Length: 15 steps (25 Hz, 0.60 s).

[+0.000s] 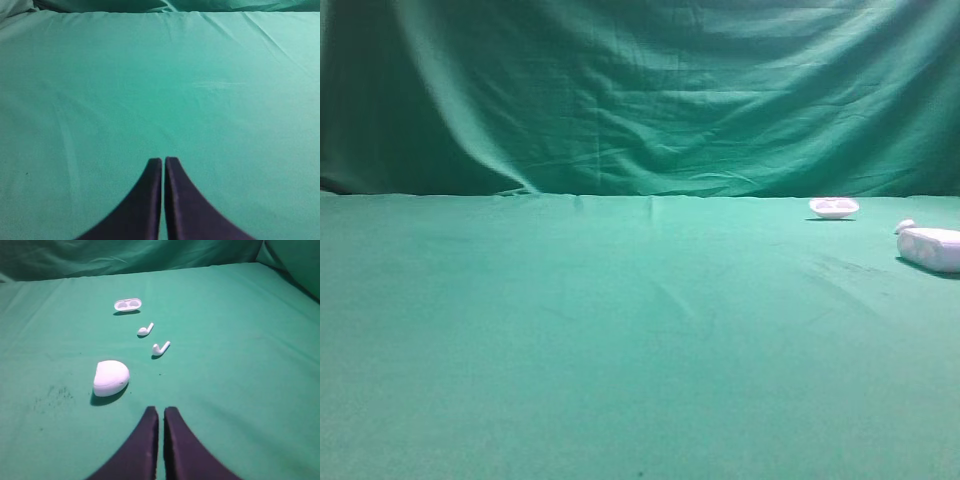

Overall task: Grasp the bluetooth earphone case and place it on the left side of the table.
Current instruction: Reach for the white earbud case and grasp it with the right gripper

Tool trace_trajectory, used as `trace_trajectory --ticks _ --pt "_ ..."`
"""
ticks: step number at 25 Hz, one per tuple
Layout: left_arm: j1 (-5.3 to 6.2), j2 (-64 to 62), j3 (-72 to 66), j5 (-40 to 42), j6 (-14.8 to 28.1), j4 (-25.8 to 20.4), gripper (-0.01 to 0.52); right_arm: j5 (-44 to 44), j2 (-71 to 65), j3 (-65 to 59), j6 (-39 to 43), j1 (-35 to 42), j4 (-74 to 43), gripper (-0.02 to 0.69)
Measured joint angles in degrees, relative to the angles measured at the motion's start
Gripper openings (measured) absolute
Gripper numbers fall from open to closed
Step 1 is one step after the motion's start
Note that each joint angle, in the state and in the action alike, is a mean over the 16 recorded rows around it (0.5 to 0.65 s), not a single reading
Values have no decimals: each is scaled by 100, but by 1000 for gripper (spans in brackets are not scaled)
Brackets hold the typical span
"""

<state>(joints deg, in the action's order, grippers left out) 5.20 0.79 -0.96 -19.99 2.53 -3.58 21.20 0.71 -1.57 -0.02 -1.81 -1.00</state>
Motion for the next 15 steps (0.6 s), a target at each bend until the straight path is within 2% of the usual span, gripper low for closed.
trace_trajectory --ticks 15 --pt "0 0 0 0 0 0 0 -100 0 -1 -3 0 -18 0"
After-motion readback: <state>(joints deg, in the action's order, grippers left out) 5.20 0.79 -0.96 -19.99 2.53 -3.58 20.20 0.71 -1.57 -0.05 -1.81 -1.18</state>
